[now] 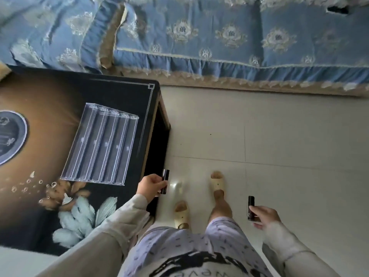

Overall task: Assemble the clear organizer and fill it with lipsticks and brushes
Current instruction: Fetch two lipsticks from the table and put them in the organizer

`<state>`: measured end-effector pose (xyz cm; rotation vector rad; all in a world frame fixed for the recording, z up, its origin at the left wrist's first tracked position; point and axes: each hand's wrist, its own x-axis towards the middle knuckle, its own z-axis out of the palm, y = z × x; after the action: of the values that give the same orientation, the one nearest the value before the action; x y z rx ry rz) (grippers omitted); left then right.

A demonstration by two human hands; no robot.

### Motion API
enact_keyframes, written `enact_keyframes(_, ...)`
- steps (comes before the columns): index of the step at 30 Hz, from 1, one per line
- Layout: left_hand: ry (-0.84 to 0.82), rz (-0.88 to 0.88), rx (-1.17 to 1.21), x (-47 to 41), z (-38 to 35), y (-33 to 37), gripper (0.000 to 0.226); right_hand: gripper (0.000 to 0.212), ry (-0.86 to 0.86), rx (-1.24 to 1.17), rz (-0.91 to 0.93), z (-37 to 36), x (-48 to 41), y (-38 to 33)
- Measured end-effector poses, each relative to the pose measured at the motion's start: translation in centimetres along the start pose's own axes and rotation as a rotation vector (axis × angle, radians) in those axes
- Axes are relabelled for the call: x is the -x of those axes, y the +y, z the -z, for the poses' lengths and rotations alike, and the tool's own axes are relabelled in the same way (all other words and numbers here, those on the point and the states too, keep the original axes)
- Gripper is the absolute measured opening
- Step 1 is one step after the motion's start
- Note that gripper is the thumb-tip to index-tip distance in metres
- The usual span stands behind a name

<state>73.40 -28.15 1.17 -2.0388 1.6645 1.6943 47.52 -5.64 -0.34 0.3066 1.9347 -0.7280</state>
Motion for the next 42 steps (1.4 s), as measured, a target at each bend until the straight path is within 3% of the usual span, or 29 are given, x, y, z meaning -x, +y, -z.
enact_keyframes(5,0.158,0.209,0.128,1.1,-0.5,-1.3,0.027,0.004,-0.079,0.253,0.130,-1.5,-3.7,-9.0)
enact_keyframes(12,0.336,0.466,0.472,5.4,-5.2,-2.4,0.011,0.016,-0.281,0.497,0.213,-5.3,-5.9,-19.2)
enact_keyframes(18,0.464,0.637,0.769,7.8,-9.1,-2.4,0.027,0.026,-0.426,0.724,0.288,-10.1,-5.6,-24.3)
enact_keyframes(26,0.550,0.649,0.938,5.1,-7.4,-2.2,0.022,0.029,-0.482,0.941,0.336,-16.2,-4.7,-26.1)
enact_keyframes(34,0.608,0.531,0.922,-0.4,0.3,-1.6,0.010,0.027,-0.434,1.049,0.363,-22.0,-3.4,-29.0)
enact_keyframes(42,0.620,0.546,0.914,-1.0,3.8,-2.6,0.013,0.027,-0.449,1.117,0.403,-28.0,-1.2,-29.9)
